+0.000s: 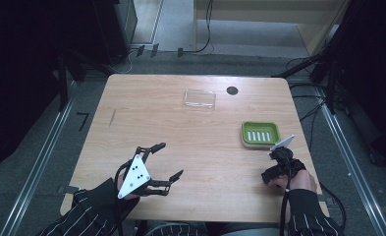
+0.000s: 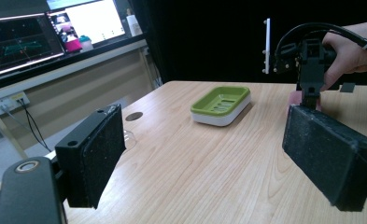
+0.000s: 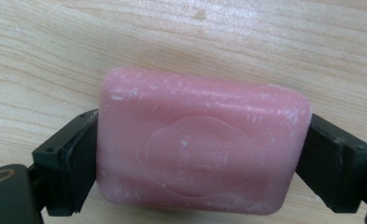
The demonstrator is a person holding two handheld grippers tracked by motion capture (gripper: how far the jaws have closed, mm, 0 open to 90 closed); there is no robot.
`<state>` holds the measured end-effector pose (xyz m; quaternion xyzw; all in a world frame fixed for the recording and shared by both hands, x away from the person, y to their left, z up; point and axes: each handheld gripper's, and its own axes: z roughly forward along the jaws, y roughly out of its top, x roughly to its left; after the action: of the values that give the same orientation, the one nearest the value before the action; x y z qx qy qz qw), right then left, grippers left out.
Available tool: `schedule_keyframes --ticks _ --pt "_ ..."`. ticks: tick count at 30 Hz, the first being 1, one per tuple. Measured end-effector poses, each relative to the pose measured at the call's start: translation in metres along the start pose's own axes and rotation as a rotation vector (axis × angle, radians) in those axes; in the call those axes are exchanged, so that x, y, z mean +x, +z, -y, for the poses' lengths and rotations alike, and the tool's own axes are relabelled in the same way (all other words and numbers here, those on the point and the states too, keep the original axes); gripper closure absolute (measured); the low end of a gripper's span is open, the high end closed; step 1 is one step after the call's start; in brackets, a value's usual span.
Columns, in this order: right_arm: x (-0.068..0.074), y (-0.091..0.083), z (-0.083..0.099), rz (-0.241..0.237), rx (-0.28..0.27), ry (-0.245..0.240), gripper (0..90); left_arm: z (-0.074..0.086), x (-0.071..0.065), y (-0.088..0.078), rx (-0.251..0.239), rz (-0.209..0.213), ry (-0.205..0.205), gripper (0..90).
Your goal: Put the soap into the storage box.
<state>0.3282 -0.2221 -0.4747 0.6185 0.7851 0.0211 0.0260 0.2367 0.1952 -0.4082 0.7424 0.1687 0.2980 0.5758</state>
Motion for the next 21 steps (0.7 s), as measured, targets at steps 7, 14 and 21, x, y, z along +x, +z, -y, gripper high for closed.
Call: schedule_keyframes --ticks 7,14,21 --pt "-0.0027 0.0026 -0.0007 -0.022 0.006 0.002 11.3 0.0006 0.0011 -0.0014 -0.002 -0.008 -0.005 13.6" --pt "-0.0029 0.0018 0.0012 -0.025 0.003 -0.013 12.2 0.0002 0.0001 -0.0012 -0.002 -0.003 -0.005 13.6" --pt "-0.0065 0.0008 0.0028 -0.029 0.015 -0.016 12.6 0.0003 0.0005 -0.0015 -0.006 -0.004 -0.007 13.5"
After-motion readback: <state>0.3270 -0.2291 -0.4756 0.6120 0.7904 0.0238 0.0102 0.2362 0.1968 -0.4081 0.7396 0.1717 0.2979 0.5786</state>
